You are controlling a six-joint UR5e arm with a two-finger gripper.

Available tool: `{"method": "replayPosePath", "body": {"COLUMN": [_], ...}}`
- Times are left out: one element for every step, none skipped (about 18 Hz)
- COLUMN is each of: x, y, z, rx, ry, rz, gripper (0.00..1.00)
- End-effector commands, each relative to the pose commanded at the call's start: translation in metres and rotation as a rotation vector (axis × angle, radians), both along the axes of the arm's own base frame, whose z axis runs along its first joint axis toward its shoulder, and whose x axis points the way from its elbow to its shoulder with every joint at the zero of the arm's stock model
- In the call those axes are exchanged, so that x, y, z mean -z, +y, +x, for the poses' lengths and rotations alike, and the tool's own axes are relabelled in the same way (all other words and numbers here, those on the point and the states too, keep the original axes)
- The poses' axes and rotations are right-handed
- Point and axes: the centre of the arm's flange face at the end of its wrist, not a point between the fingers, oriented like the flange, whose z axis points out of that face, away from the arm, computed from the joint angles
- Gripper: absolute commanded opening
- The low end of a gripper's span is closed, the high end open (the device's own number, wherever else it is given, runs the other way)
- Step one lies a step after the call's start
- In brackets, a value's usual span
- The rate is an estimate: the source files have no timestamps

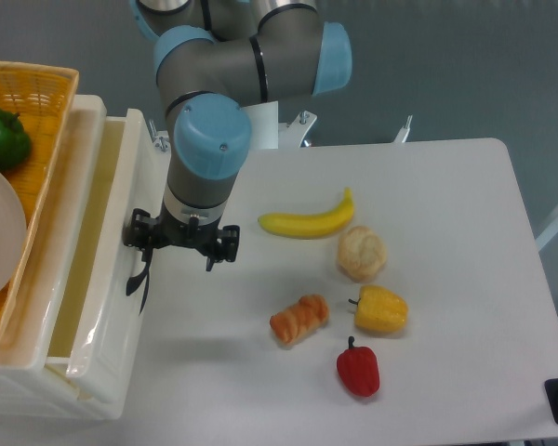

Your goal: Slide the top white drawer open

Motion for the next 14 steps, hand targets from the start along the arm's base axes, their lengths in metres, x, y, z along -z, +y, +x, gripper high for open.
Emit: {"method": "replayPosePath", "body": {"x": [0.001, 0.001, 0.001, 0.0, -0.001, -0.001, -0.001, -0.001, -0.002, -0.001, -0.001, -0.001, -0.001, 0.0], "y": [-0.001, -0.001, -0.001, -0.003, -0.003, -0.005, -0.006, -0.008, -0.009, -0.011, -0.012, -0.013, -0.015, -0.016], "z": [-0.002, -0.002, -0.003, -0.006, -0.007, -0.011, -0.013, -0.017, -0.019, -0.022, -0.023, -0.026, -0.029, -0.031], "rx": [0.003, 0.01, 0.016, 0.012, 0.012, 0.005, 0.004, 0.002, 0.009, 0.016, 0.021, 0.015, 0.01, 0.007], "ry": [0.005, 0.009, 0.011, 0.012, 0.013, 0.014, 0.014, 0.016, 0.018, 0.019, 0.021, 0.021, 0.021, 0.02], "rz": [-0.006, -0.008, -0.006, -0.005, -0.003, -0.002, -0.002, -0.001, 0.002, 0.003, 0.003, 0.003, 0.003, 0.002], "gripper": [1.0, 1.0, 1.0, 1.0, 1.0, 1.0, 1.0, 1.0, 1.0, 1.0, 1.0, 1.0, 1.0, 1.0]}}
